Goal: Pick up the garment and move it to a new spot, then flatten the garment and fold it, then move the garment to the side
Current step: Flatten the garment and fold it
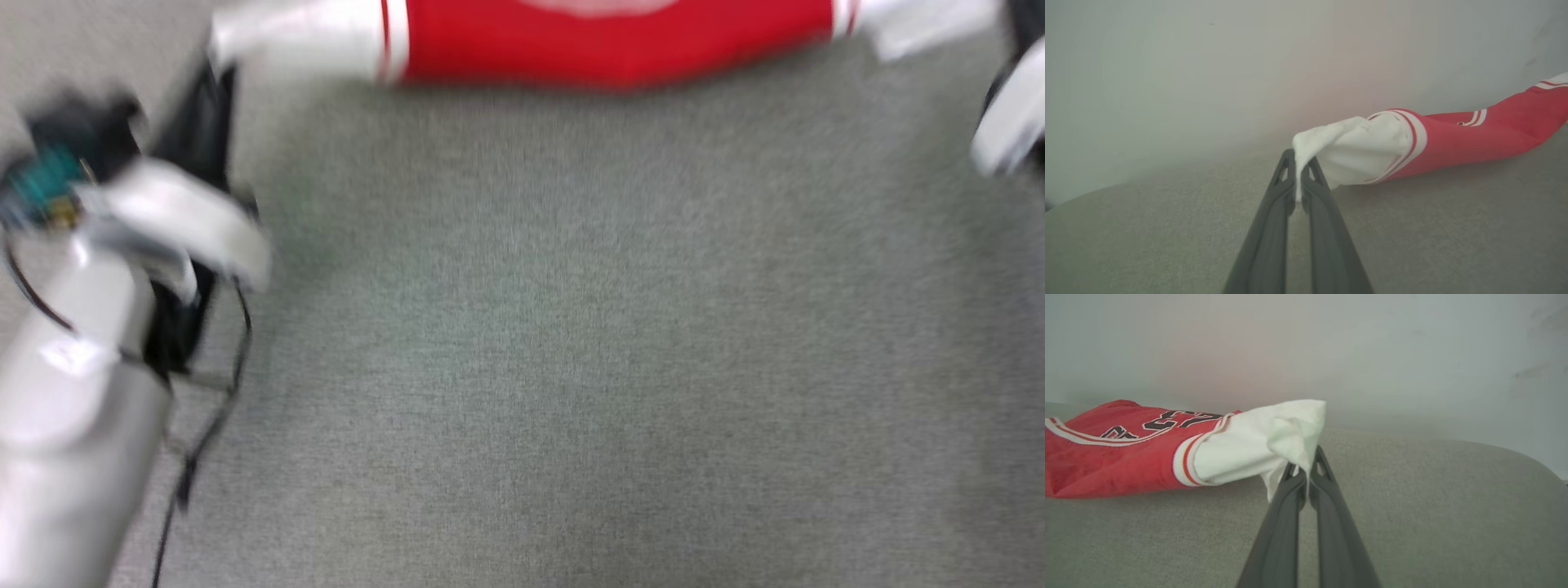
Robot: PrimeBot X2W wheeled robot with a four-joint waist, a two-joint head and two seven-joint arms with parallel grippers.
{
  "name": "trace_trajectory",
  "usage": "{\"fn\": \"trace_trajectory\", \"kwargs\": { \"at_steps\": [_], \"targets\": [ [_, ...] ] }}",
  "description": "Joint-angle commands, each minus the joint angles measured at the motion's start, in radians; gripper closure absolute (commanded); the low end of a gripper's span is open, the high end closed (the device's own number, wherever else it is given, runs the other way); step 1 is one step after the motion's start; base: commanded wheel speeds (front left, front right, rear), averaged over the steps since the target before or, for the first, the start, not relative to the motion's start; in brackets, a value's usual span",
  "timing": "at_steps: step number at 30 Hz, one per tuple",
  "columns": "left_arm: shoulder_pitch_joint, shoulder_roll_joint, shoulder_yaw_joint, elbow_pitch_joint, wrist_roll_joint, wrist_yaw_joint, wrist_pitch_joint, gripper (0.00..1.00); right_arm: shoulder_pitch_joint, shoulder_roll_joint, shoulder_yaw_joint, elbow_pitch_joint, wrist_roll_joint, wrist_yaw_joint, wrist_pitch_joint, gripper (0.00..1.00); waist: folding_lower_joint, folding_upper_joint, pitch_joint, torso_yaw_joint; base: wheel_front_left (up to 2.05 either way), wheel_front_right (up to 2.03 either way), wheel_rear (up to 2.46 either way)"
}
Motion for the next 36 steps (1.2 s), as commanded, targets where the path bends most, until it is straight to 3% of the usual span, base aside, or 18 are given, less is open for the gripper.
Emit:
{"fn": "trace_trajectory", "kwargs": {
  "at_steps": [1,5,11,19,29,36],
  "targets": [
    [0.021,0.007,-0.001,-0.006,-0.006,0.005,0.003,1.00,0.025,-0.004,0.010,-0.011,0.013,0.000,0.002,1.00,0.0000,-0.0001,-0.048,-0.005,0.00,0.00,0.00],
    [0.203,0.037,-0.010,-0.062,-0.055,0.001,0.040,1.00,0.186,-0.055,0.075,-0.090,0.100,-0.001,0.035,1.00,0.0000,-0.0001,-0.107,-0.018,0.00,0.00,0.00],
    [0.445,0.091,-0.019,-0.165,-0.108,0.029,0.099,1.00,0.406,-0.134,0.125,-0.188,0.200,-0.001,0.079,1.00,0.0000,-0.0001,-0.182,-0.026,0.00,0.00,0.00],
    [0.661,0.147,-0.027,-0.272,-0.155,0.068,0.151,1.00,0.627,-0.213,0.120,-0.279,0.270,-0.001,0.116,1.00,0.0000,-0.0001,-0.250,-0.031,0.00,0.00,0.00],
    [0.861,0.213,-0.010,-0.387,-0.214,0.122,0.199,1.00,0.832,-0.249,0.078,-0.402,0.330,-0.001,0.206,1.00,0.0000,-0.0001,-0.337,-0.056,0.00,0.00,0.00],
    [1.008,0.226,0.004,-0.467,-0.294,0.161,0.233,1.00,0.978,-0.240,0.009,-0.473,0.398,-0.001,0.323,1.00,0.0000,-0.0001,-0.386,-0.072,0.00,0.00,0.00]
  ]
}}
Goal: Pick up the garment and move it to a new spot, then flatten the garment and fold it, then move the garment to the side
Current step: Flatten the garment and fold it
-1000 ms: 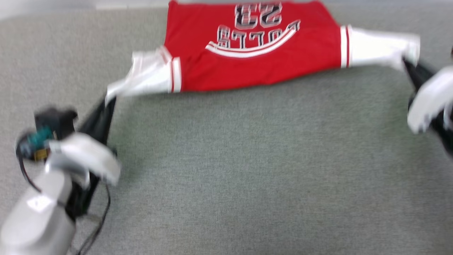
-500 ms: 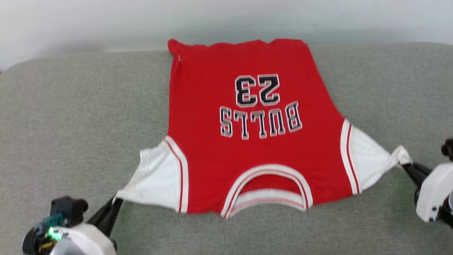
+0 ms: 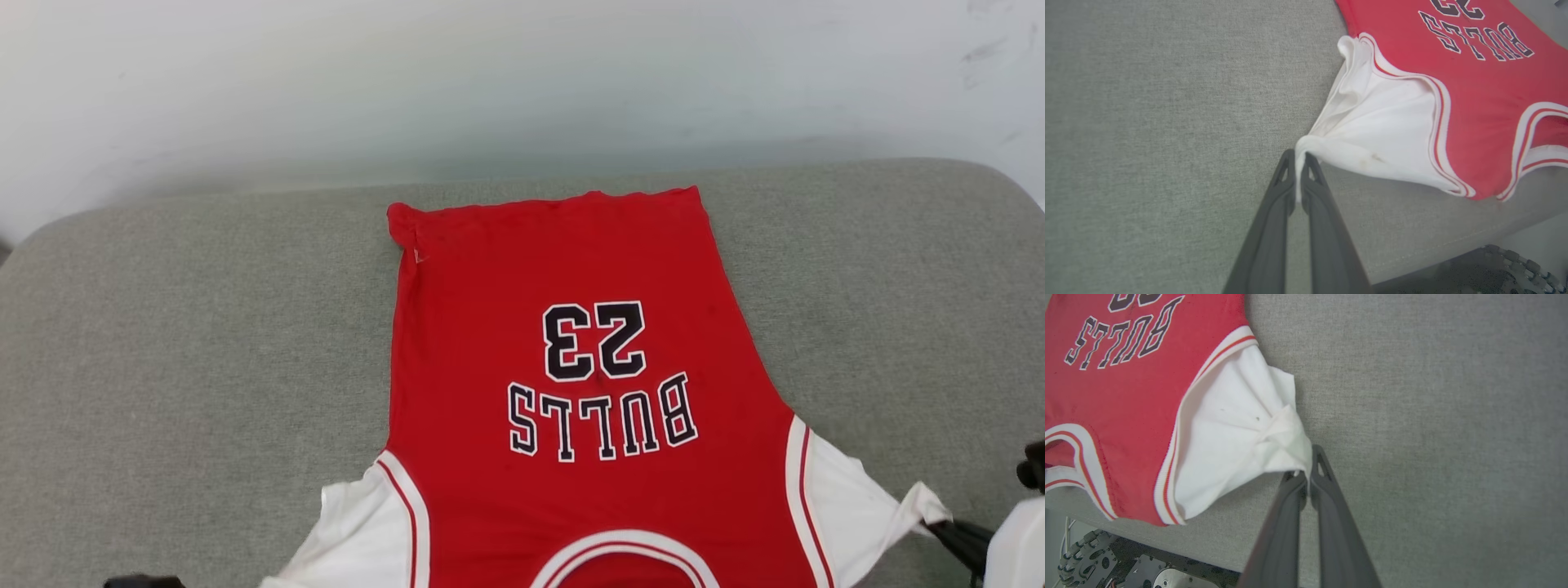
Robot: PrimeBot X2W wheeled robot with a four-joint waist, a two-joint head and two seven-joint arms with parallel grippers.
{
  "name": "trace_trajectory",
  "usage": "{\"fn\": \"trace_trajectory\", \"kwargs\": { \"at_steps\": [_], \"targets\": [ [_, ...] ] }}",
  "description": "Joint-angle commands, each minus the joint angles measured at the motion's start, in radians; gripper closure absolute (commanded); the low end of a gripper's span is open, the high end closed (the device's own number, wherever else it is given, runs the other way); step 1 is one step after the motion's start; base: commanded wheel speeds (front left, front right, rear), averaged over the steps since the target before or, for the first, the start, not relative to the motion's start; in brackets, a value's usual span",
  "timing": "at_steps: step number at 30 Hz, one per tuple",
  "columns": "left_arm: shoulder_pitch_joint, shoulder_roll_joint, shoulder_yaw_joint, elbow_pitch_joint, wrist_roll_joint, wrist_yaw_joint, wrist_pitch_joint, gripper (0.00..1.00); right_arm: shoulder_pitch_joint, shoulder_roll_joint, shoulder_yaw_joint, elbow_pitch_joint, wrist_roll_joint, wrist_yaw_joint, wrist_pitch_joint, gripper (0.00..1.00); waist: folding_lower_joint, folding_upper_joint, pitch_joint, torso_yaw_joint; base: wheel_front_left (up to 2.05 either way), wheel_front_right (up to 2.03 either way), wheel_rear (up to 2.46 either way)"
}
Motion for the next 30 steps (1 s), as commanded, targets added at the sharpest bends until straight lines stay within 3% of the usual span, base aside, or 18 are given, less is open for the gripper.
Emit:
{"fn": "trace_trajectory", "kwargs": {
  "at_steps": [1,11,12,13,21,25,30],
  "targets": [
    [0.023,-0.001,0.000,-0.007,-0.011,0.007,0.007,1.00,0.030,-0.006,-0.011,-0.008,0.003,-0.001,0.009,1.00,0.0003,0.0000,-0.006,-0.003,0.00,0.00,0.00],
    [0.054,-0.017,-0.032,-0.041,-0.031,0.011,0.041,1.00,0.123,0.061,-0.114,-0.025,-0.004,-0.001,0.121,1.00,0.0003,0.0000,-0.004,0.010,0.00,0.00,0.00],
    [0.050,-0.022,-0.034,-0.044,-0.033,0.009,0.040,1.00,0.118,0.064,-0.123,-0.031,-0.014,-0.001,0.132,0.42,0.0003,0.0000,-0.002,0.012,0.00,0.00,0.00],
    [0.046,-0.027,-0.037,-0.048,-0.033,0.008,0.038,1.00,0.110,0.071,-0.133,-0.035,-0.019,-0.001,0.147,0.00,0.0003,0.0000,0.000,0.014,0.00,0.00,0.00],
    [0.001,-0.041,-0.057,-0.129,-0.013,0.014,0.057,1.00,0.005,0.118,-0.247,-0.132,-0.006,-0.001,0.321,0.00,0.0003,0.0000,0.071,0.054,0.00,0.00,0.00],
    [-0.030,-0.021,-0.063,-0.201,0.014,0.026,0.081,1.00,-0.111,0.151,-0.301,-0.210,-0.039,-0.001,0.481,0.00,0.0003,0.0000,0.137,0.088,0.00,0.00,0.00],
    [-0.072,0.003,-0.082,-0.310,0.040,0.044,0.149,1.00,-0.318,0.246,-0.362,-0.265,-0.117,-0.001,0.703,0.00,0.0003,0.0000,0.242,0.146,0.00,0.00,0.00]
  ]
}}
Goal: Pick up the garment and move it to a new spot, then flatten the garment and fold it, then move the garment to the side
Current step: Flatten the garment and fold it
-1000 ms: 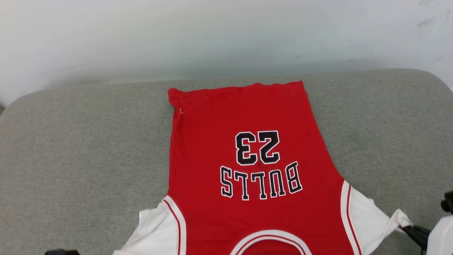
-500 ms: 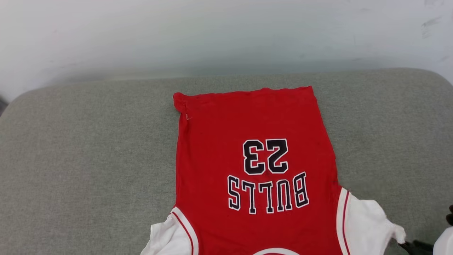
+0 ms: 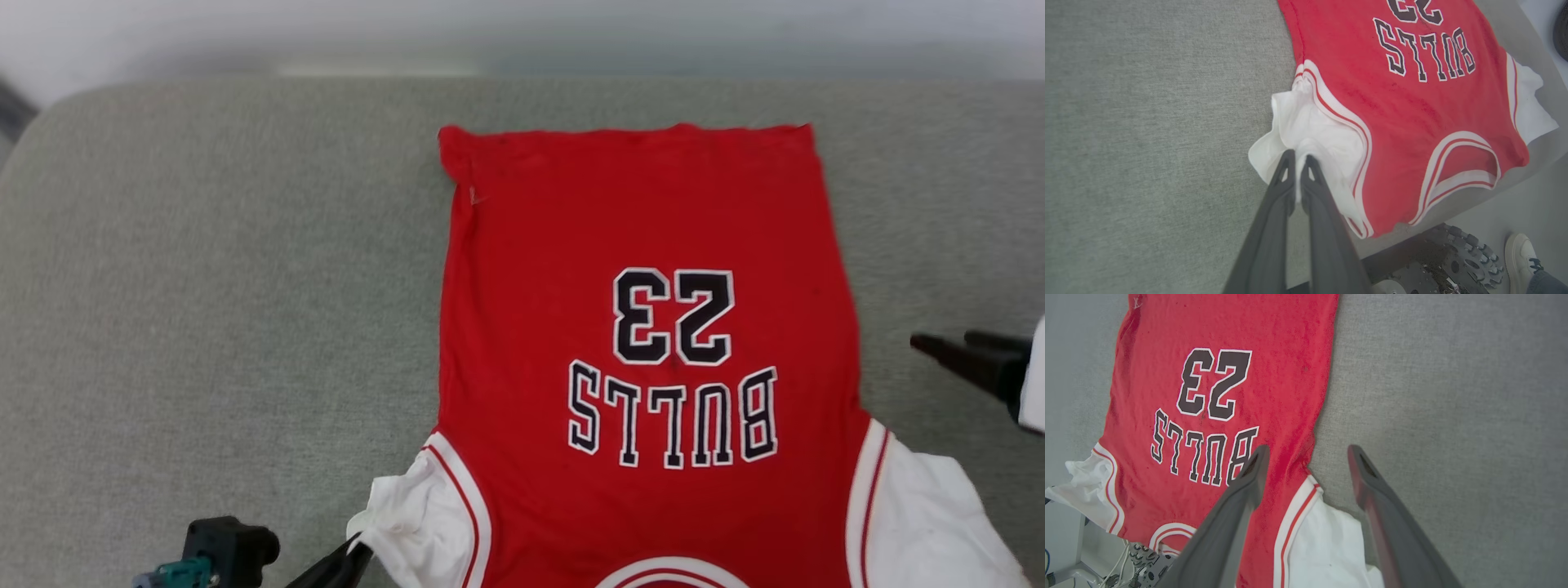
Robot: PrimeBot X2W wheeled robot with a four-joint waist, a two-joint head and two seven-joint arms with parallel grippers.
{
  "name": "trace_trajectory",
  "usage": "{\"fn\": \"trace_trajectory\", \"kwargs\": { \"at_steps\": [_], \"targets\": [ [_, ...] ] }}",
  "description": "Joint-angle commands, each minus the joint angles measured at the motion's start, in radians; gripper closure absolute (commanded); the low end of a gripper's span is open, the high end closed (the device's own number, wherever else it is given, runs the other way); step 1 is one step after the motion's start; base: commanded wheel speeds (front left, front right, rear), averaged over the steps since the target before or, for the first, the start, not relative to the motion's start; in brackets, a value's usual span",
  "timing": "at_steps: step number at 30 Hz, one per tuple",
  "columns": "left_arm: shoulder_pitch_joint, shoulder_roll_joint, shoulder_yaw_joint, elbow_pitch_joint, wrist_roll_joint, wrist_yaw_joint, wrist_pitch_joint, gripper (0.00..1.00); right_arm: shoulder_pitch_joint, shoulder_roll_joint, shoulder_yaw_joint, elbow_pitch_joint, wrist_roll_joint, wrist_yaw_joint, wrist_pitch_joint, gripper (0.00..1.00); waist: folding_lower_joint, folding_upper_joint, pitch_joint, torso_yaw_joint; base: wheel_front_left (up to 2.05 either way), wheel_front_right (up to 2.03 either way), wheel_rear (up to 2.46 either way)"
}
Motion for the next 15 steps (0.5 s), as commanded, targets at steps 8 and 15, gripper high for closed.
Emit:
{"fn": "trace_trajectory", "kwargs": {
  "at_steps": [8,15],
  "targets": [
    [-0.111,-0.009,-0.021,-0.167,0.046,0.007,0.049,1.00,-0.380,0.096,-0.095,0.023,-0.247,0.000,0.299,0.00,-0.0002,0.0000,0.241,0.180,0.00,0.00,0.00],
    [-0.175,-0.038,-0.063,-0.233,0.084,-0.011,0.069,1.00,-0.573,0.018,-0.071,0.106,-0.391,0.000,0.401,0.00,-0.0002,0.0000,0.334,0.277,0.00,0.00,0.00]
  ]
}}
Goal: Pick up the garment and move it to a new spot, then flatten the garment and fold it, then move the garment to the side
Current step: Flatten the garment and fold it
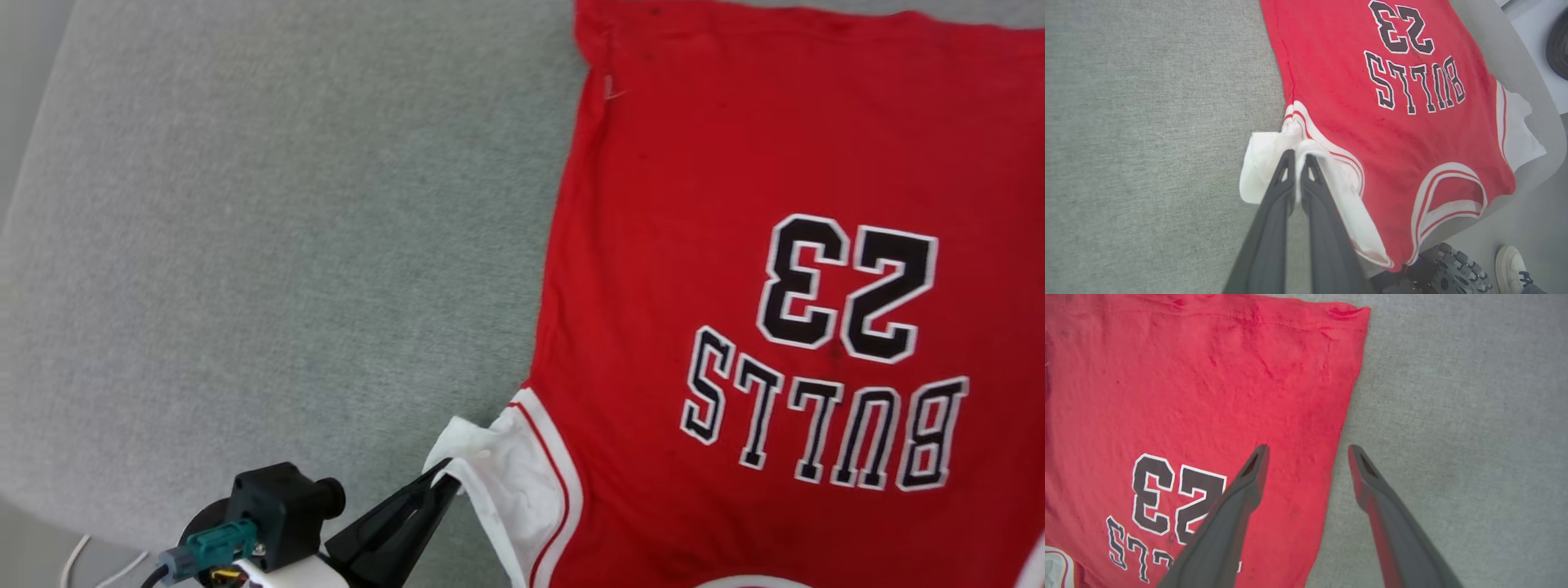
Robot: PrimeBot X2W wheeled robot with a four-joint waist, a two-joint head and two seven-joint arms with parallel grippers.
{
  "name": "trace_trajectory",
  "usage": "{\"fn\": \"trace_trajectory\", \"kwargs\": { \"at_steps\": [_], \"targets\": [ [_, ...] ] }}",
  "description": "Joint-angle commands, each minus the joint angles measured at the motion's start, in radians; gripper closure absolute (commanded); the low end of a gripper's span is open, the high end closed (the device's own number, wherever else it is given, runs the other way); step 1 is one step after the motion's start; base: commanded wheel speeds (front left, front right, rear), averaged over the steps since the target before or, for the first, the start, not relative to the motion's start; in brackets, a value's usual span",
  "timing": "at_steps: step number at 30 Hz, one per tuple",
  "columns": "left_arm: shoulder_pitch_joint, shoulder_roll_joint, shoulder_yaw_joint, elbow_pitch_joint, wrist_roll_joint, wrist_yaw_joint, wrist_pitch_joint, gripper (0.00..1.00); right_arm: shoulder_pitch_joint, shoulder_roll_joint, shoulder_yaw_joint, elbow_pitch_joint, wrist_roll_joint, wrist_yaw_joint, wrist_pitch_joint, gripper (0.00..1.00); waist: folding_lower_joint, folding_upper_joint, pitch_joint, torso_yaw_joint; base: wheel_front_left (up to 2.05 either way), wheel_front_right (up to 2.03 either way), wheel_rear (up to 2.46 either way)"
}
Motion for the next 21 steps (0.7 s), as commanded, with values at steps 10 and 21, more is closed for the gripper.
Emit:
{"fn": "trace_trajectory", "kwargs": {
  "at_steps": [10,21],
  "targets": [
    [-0.067,-0.053,-0.037,-0.001,0.011,-0.026,-0.005,1.00,-0.134,-0.040,-0.063,0.113,-0.136,0.000,0.018,0.00,-0.0003,0.0000,0.147,0.163,0.00,0.00,0.00],
    [-0.083,-0.076,-0.051,0.054,0.004,-0.049,-0.029,1.00,-0.036,-0.041,-0.057,0.197,-0.172,0.000,0.027,1.00,-0.0003,0.0000,0.159,0.185,0.00,0.00,0.00]
  ]
}}
